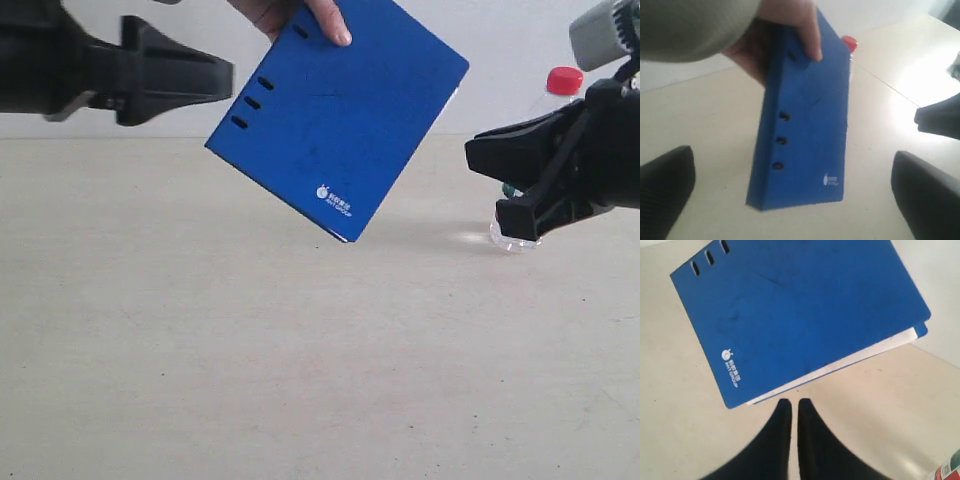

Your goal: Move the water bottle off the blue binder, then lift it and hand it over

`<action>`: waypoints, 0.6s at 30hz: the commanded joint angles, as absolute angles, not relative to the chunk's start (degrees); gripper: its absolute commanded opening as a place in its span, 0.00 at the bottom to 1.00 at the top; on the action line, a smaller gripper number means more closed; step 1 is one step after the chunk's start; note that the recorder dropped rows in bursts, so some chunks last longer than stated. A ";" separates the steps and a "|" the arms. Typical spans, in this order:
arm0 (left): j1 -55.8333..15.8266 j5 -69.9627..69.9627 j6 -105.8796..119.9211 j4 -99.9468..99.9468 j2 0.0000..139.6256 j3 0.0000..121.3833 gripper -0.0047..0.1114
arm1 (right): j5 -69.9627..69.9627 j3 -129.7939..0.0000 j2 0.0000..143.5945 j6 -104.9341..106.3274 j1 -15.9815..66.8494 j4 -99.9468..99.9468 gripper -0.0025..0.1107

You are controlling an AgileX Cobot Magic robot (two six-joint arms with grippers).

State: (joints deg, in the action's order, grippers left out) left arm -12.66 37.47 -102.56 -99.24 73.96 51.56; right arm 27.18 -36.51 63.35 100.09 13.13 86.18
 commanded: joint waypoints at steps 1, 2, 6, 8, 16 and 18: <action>-5.86 33.77 -104.91 -99.95 63.70 43.34 0.99 | 27.03 -36.71 61.57 97.41 13.20 84.21 0.02; -5.09 32.76 -104.91 -99.95 61.72 41.73 0.99 | 27.03 -36.71 60.57 97.03 13.20 84.21 0.02; -4.90 26.50 -105.56 -99.95 53.76 37.98 0.99 | 24.41 -34.82 51.72 96.08 13.20 84.91 0.02; -4.90 24.66 -106.48 -99.95 51.51 37.88 0.99 | 21.07 -32.86 47.59 95.29 13.20 85.23 0.02; -4.90 26.59 -103.99 -99.95 42.67 34.59 0.09 | 10.57 -22.05 19.50 92.37 13.20 88.38 0.02; -4.90 30.46 -103.89 -99.95 39.91 34.37 0.09 | 9.49 -20.39 12.35 90.79 13.20 88.51 0.02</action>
